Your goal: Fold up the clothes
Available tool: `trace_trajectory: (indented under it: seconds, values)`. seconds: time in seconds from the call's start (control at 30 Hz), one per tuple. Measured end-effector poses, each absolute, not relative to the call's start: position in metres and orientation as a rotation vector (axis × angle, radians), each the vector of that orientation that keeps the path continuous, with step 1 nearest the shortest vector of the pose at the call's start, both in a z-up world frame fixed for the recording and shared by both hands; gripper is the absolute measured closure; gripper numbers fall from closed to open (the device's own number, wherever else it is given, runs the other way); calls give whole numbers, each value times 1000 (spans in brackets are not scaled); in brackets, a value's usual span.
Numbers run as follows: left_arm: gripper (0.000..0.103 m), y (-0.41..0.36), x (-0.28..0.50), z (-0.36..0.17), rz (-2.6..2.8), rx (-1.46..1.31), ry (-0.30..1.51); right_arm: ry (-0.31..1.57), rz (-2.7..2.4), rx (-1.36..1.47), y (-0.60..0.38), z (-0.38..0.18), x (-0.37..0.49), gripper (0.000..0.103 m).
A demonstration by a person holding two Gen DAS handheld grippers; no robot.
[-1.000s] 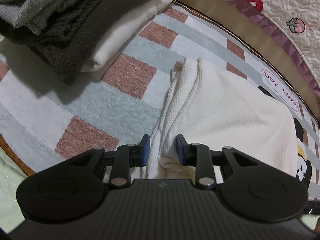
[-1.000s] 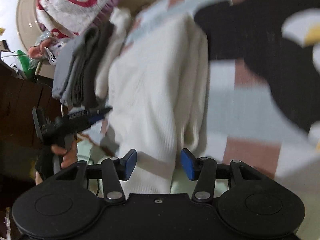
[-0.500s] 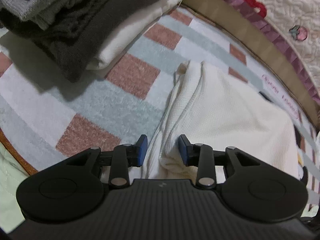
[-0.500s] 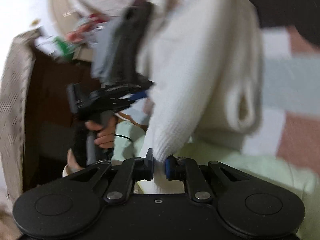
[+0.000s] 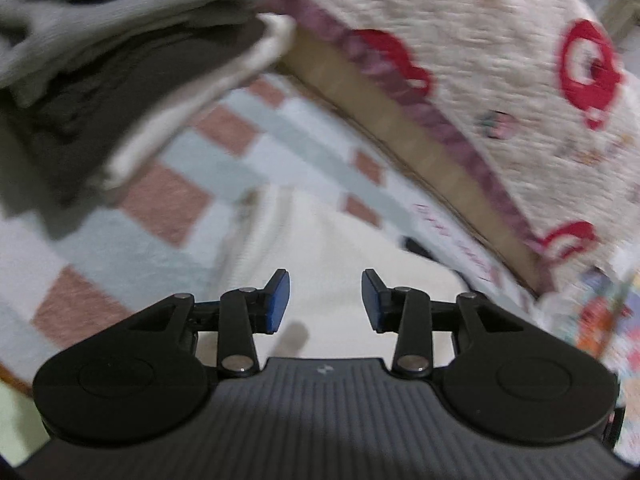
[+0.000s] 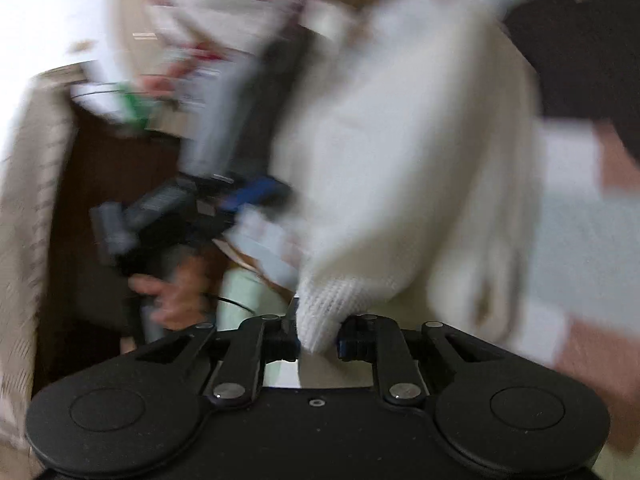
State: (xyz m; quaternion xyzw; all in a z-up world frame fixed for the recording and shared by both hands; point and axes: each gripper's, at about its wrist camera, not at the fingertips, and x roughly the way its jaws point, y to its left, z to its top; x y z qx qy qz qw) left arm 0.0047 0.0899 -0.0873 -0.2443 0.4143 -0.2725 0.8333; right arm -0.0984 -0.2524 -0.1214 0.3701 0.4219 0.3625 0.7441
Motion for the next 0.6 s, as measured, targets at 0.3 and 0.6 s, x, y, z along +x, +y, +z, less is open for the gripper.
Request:
trace_trajectory:
  seconds: [0.3, 0.6]
  values:
    - [62, 47, -39, -78, -992, -532, 953, 808, 853, 501, -242, -69, -65, 84]
    - [60, 0, -48, -102, -888, -364, 1054, 763, 932, 384, -265, -61, -65, 84]
